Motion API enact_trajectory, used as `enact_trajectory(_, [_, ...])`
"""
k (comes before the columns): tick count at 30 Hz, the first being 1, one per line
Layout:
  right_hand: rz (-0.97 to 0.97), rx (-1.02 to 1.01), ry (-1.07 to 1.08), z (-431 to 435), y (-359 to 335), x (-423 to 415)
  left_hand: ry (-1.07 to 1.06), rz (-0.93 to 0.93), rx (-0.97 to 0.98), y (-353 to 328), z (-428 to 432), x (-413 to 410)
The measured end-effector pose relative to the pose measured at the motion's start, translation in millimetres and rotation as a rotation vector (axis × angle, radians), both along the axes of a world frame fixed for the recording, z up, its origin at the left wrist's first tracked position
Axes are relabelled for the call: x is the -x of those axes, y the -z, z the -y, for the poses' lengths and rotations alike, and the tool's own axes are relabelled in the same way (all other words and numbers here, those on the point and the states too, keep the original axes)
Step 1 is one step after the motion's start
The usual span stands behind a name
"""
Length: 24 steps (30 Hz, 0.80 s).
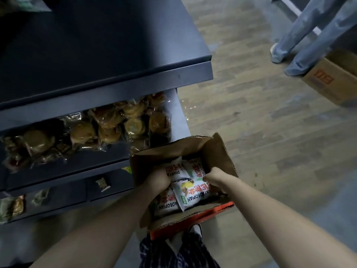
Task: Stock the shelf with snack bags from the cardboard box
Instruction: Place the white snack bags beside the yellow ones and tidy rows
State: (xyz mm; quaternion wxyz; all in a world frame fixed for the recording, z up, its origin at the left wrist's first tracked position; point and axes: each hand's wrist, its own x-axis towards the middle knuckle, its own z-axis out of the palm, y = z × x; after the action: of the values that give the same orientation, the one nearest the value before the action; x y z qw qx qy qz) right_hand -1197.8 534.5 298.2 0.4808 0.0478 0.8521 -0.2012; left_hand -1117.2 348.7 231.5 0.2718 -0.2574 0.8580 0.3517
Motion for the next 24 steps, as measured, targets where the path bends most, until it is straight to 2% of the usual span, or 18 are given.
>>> enact_trajectory(5, [0.182,-0.058,0.192,17,37,-1,-0.073,0.05,0.068,19,-4,14])
enact_trajectory(7, [0.225,-0.049,0.395,28,61,-6,-0.092,0.027,0.103,30,-5,20])
enact_trajectory(11, [0.185,-0.085,0.657,41,98,-13,-0.183,-0.008,-0.03,53,-12,17])
enact_trajectory(15, [0.235,-0.056,0.66,39,102,-7,-0.134,0.029,-0.024,84,-1,6])
enact_trajectory(17, [0.25,-0.072,0.608,39,106,-7,-0.165,0.117,-0.008,101,4,6])
enact_trajectory(21, [0.217,-0.111,0.593,38,107,-7,0.051,0.157,0.238,83,-2,8])
enact_trajectory(24, [0.206,-0.039,0.664,42,108,-3,-0.069,0.109,0.194,82,-2,15])
